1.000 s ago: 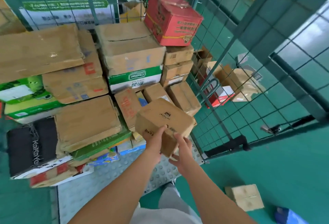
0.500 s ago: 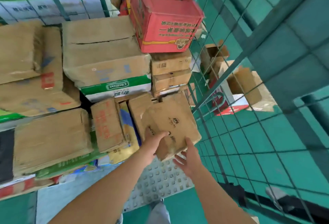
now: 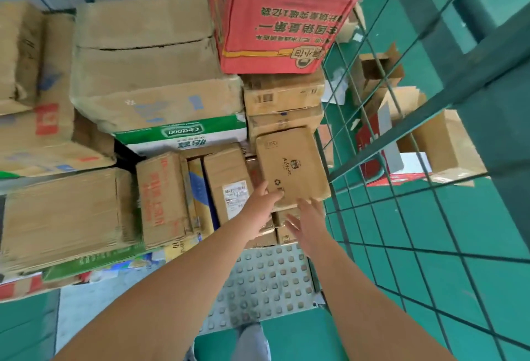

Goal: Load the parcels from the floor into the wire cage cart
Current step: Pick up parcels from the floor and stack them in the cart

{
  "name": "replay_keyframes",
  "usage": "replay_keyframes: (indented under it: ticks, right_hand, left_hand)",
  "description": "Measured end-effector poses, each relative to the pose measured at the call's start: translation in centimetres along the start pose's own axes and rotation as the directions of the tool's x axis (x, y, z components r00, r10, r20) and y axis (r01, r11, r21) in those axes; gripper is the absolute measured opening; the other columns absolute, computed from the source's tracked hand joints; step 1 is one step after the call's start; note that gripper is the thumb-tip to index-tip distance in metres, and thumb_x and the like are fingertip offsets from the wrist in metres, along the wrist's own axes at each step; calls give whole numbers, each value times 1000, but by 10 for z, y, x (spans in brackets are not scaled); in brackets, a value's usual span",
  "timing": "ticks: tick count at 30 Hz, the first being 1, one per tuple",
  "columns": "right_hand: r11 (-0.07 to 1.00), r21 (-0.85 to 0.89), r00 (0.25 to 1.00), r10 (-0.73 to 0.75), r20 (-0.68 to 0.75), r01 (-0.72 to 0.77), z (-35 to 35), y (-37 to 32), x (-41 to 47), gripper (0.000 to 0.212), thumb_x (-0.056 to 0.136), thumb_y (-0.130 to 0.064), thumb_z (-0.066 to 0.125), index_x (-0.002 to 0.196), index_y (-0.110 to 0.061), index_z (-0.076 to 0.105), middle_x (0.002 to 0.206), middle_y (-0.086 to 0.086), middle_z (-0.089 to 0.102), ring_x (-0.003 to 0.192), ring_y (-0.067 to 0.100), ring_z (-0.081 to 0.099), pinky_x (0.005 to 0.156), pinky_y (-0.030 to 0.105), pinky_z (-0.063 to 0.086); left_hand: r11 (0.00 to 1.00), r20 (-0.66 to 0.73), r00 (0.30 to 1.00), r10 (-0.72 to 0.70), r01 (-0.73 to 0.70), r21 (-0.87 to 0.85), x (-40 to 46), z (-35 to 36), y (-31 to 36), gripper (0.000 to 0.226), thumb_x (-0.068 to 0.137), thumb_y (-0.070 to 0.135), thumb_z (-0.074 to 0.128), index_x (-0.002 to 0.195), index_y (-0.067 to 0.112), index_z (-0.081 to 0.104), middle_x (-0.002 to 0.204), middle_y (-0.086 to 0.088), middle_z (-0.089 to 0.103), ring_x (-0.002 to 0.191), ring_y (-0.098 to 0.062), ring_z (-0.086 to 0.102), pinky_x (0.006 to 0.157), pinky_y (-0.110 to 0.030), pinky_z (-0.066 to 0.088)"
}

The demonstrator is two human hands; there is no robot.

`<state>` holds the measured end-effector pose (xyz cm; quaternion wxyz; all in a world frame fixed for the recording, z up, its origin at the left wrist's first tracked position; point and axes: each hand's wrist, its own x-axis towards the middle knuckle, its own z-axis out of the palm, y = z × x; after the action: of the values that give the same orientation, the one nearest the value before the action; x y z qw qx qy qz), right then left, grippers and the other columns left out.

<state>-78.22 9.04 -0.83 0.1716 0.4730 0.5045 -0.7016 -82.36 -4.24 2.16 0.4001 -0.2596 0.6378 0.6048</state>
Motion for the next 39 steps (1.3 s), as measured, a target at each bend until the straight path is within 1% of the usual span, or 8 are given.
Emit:
replay_keyframes:
  ticks: [5,9,11,15,21,26,30,39]
  right_hand:
    - [998,14,998,59,21,-59,4,6,-26,57,104,-19,55,155,-34,32,134,6,56,109,25,62,91,40,56]
    - [997,21,997,72,6,-73,2,21,-57,41,104,-19,54,144,-28,47,127,5,59,108,24,64,89,37,57]
    - [996,31,996,84,4,-84,0,32,-74,33,104,-18,52,137,-20,55,118,7,63,100,23,64,84,36,58]
    - [997,49,998,62,11,-63,-10,73,-129,21,107,-22,50,123,-18,62,109,2,68,101,23,66,99,41,55]
    - [993,119,999,22,-26,-19,-43,165,-228,24,107,-26,51,128,-17,59,119,6,70,109,25,67,97,37,54]
    - [974,224,989,-12,-145,45,-73,240,-299,20,104,-28,56,120,-16,62,116,6,72,99,25,68,96,39,56]
    - [950,298,969,-14,-247,90,-108,294,-347,16,103,-26,56,112,-16,64,102,5,71,85,22,67,86,37,55]
    - [855,483,892,59,-448,186,-216,391,-424,20,102,-28,56,117,-17,65,111,5,72,91,21,68,74,29,56]
  left_hand:
    - [1000,-31,1000,3,-3,7,-17,-11,-13,70,100,34,61,161,36,27,156,0,43,124,-19,53,108,-42,47]
    - [1000,-45,999,-1,2,12,-48,-23,-27,64,102,29,60,160,33,32,107,7,58,83,-7,54,90,-31,52]
    - [1000,-44,999,0,1,19,-69,-30,-36,60,104,28,57,159,31,33,121,6,57,98,-7,59,95,-32,53]
    - [998,25,999,35,-36,44,-123,-48,-70,55,103,32,60,154,30,41,144,2,53,133,-21,53,113,-43,46]
    - [990,119,992,47,-62,123,-196,-68,-150,31,104,25,59,135,27,58,109,3,63,101,-17,62,103,-40,50]
    - [980,212,977,23,-64,187,-255,-55,-206,12,104,22,60,114,29,61,123,0,62,117,-25,61,99,-41,51]
    - [946,339,941,-18,-94,310,-289,-33,-249,28,105,26,59,133,26,58,128,1,62,111,-23,63,98,-41,50]
    - [804,524,842,-125,-223,551,-335,66,-333,33,102,34,61,135,29,59,124,6,70,110,-20,67,99,-40,53]
